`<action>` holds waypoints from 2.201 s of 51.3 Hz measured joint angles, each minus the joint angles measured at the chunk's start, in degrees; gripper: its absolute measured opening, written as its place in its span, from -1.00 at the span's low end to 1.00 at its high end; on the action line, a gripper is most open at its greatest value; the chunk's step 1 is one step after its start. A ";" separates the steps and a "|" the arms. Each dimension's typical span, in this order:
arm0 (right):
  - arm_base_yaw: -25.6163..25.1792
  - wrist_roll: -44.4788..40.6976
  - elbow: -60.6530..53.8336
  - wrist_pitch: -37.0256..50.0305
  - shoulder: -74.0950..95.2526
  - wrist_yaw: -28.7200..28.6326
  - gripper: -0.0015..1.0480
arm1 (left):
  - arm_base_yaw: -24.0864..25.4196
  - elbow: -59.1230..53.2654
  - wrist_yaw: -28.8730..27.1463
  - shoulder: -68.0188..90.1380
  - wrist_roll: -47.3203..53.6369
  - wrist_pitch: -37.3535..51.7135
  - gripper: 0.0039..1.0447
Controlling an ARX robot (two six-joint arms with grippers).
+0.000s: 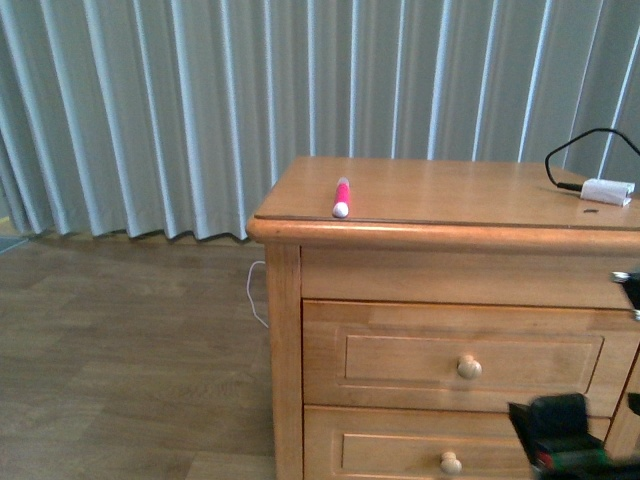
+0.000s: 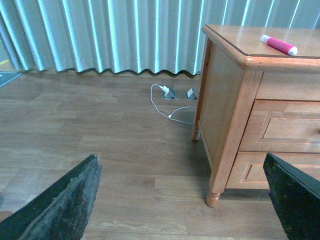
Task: Place pink marker in drawer with both arms
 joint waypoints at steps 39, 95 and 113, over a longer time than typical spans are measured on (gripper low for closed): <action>-1.25 0.74 29.22 -2.75 27.02 8.41 0.83 | 0.00 0.00 0.00 0.00 -0.02 0.00 0.88; -4.02 -1.84 34.34 -5.62 31.80 9.99 -0.53 | 0.00 0.00 0.00 0.00 0.00 0.00 0.88; -4.35 -1.09 29.18 -0.04 31.04 8.04 -0.54 | 0.00 0.00 0.00 0.00 0.00 0.00 0.88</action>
